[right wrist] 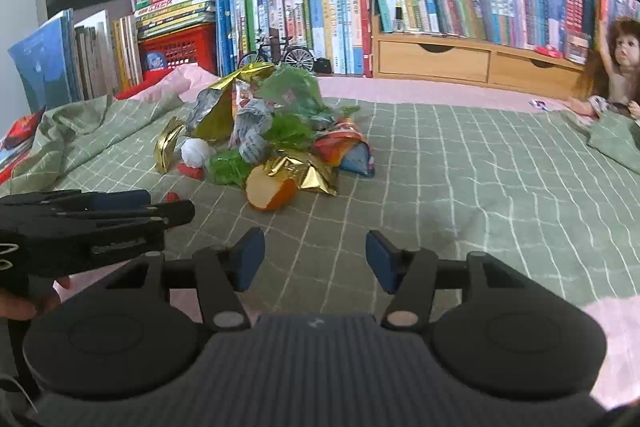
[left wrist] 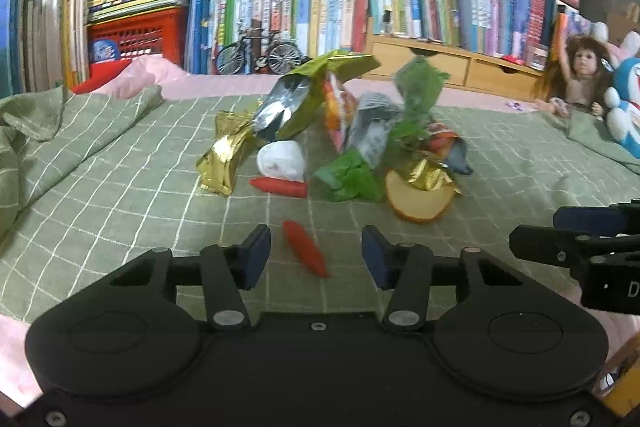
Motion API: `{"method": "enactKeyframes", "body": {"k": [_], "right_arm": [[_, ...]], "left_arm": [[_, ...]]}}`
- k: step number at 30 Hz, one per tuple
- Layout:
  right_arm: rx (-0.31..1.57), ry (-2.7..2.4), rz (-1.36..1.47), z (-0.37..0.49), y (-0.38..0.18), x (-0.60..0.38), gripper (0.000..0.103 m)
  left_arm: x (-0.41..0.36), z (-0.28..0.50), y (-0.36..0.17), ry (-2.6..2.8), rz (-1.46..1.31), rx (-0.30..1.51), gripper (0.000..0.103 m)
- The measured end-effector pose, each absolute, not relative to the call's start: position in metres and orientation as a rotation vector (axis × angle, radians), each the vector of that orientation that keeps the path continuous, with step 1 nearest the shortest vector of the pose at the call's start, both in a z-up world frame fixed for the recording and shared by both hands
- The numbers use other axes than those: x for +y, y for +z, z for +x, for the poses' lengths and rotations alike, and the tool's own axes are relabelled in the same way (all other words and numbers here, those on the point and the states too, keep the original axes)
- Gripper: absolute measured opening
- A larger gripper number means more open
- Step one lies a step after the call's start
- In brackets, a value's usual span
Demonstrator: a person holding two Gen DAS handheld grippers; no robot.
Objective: Collect trash
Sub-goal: 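Grasp the red candy stick with the left tool while the right tool grasps the apple slice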
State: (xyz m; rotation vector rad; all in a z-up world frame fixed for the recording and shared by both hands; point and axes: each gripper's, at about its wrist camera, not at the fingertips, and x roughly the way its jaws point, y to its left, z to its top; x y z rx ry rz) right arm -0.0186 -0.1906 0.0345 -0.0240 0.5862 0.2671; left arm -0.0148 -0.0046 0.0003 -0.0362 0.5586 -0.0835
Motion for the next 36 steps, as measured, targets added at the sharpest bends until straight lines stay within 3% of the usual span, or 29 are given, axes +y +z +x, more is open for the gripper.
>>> {"method": "enactKeyframes", "body": {"k": [3, 4, 5, 6, 23, 24, 27, 36], "right_arm": [[0.593, 0.276, -0.053, -0.008, 0.031, -0.181, 0.067], [0.596, 0.279, -0.06, -0.004, 0.03, -0.178, 0.067], [0.6, 0.282, -0.066, 0.0, 0.029, -0.175, 0.067], [0.604, 0.284, -0.07, 0.003, 0.027, -0.173, 0.067], [0.677, 0.276, -0.032, 0.062, 0.008, -0.135, 0.07], [0.672, 0.27, -0.033, 0.064, 0.008, -0.135, 0.068], [0.663, 0.257, -0.043, 0.064, 0.007, -0.133, 0.048], [0.677, 0.286, -0.022, 0.05, 0.016, -0.145, 0.043]], "left_arm": [[-0.003, -0.009, -0.004, -0.081, -0.046, 0.571, 0.043], [-0.002, -0.008, -0.005, -0.089, -0.05, 0.577, 0.033], [-0.002, -0.006, -0.007, -0.098, -0.052, 0.585, 0.014], [-0.001, -0.004, -0.008, -0.103, -0.05, 0.594, 0.01], [0.018, -0.004, 0.014, -0.114, -0.106, 0.549, 0.01], [0.019, -0.004, 0.014, -0.113, -0.109, 0.55, 0.01], [0.02, -0.005, 0.013, -0.115, -0.113, 0.555, 0.01], [0.013, -0.011, 0.012, -0.149, -0.104, 0.562, 0.01]]}}
